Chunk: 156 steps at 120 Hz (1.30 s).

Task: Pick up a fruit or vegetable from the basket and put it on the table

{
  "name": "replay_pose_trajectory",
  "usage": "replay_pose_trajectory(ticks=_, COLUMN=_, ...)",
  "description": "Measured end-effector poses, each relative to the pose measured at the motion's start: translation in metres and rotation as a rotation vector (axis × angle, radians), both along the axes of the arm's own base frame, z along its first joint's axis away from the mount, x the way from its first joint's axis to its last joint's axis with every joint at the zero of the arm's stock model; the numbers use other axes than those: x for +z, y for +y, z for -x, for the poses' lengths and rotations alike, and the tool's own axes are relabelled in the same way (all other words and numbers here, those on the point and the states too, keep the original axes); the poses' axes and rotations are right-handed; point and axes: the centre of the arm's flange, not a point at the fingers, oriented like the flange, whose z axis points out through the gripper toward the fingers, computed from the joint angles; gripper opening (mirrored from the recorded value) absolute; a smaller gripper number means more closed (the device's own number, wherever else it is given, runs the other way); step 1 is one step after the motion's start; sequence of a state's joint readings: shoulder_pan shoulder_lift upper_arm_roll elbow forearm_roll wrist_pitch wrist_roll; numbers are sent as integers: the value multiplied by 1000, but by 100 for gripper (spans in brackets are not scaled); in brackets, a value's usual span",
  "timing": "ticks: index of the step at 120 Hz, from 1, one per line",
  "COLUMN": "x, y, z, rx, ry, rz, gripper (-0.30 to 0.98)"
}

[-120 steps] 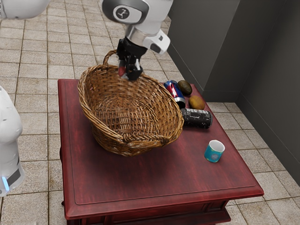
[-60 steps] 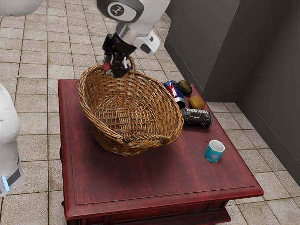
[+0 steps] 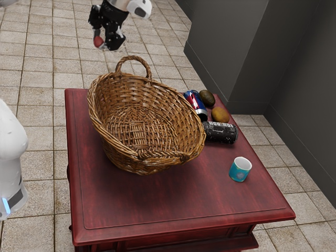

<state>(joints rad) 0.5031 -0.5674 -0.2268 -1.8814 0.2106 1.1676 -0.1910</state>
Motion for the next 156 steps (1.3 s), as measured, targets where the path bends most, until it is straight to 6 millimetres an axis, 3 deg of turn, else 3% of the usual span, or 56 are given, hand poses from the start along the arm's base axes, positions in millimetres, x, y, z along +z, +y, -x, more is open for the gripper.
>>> replay_pose_trajectory(ticks=19, x=-34, y=65, z=-14, rx=83, ry=76, rz=79, gripper=15)
replay_pose_trajectory(ticks=41, x=-72, y=85, z=-35, rx=45, ry=115, rz=143, gripper=15)
replay_pose_trajectory(ticks=50, x=-81, y=89, z=-41, rx=29, ry=109, rz=150, gripper=15)
replay_pose_trajectory(ticks=67, x=-88, y=78, z=-14, rx=41, ry=81, rz=141, gripper=15)
replay_pose_trajectory(ticks=74, x=-92, y=82, z=-6, rx=65, ry=74, rz=148, gripper=15)
replay_pose_trajectory(ticks=104, x=-108, y=83, z=4, rx=92, ry=73, rz=194, gripper=15)
replay_pose_trajectory(ticks=110, x=-115, y=97, z=11, rx=141, ry=70, rz=226, gripper=15)
replay_pose_trajectory(ticks=126, x=-138, y=163, z=24, rx=258, ry=57, rz=255, gripper=15)
replay_pose_trajectory(ticks=132, x=-134, y=175, z=22, rx=250, ry=34, rz=231, gripper=15)
replay_pose_trajectory(ticks=149, x=-82, y=206, z=26, rx=211, ry=-53, rz=117, gripper=15)
replay_pose_trajectory(ticks=156, x=-78, y=215, z=20, rx=187, ry=-55, rz=102, gripper=15)
